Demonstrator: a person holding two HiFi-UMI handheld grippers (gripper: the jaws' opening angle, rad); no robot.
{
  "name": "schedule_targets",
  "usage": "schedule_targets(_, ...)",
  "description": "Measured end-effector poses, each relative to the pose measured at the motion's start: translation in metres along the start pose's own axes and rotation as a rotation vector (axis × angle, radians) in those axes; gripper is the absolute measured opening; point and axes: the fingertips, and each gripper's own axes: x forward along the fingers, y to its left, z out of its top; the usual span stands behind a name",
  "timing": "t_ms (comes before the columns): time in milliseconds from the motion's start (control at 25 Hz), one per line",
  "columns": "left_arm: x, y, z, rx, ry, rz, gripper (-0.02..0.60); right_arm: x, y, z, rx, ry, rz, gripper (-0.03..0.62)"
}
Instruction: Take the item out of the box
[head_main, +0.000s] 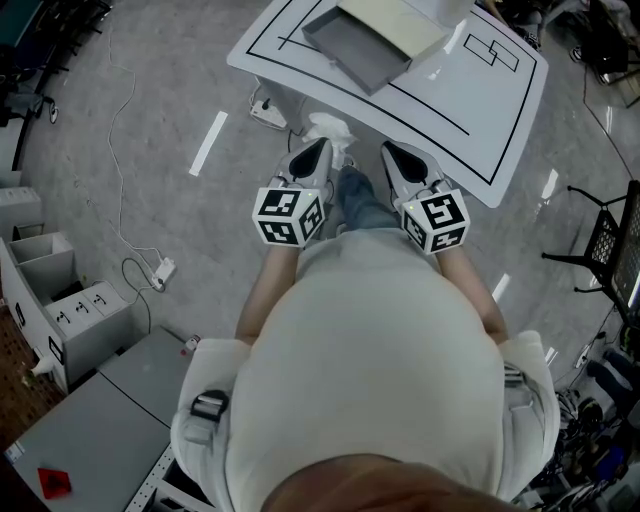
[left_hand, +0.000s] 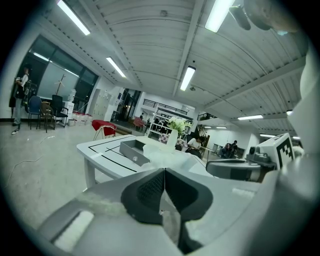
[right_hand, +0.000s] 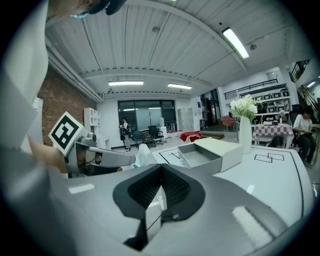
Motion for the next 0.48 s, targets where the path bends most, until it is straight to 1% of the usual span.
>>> schedule_targets(200, 0.0033, -0.0039, 0.0028, 0.009, -0.003, -0.003, 0.005, -0.0028, -0.0005, 0.0012, 0.007, -0.009, 0.009, -0.012)
schedule_targets(480, 0.0037, -0.0019, 0.0053, 0.016, -0.008, 0.005, 0.005, -0.0028, -0.0008, -0.0026, -0.009, 0.010, 0.002, -0.012)
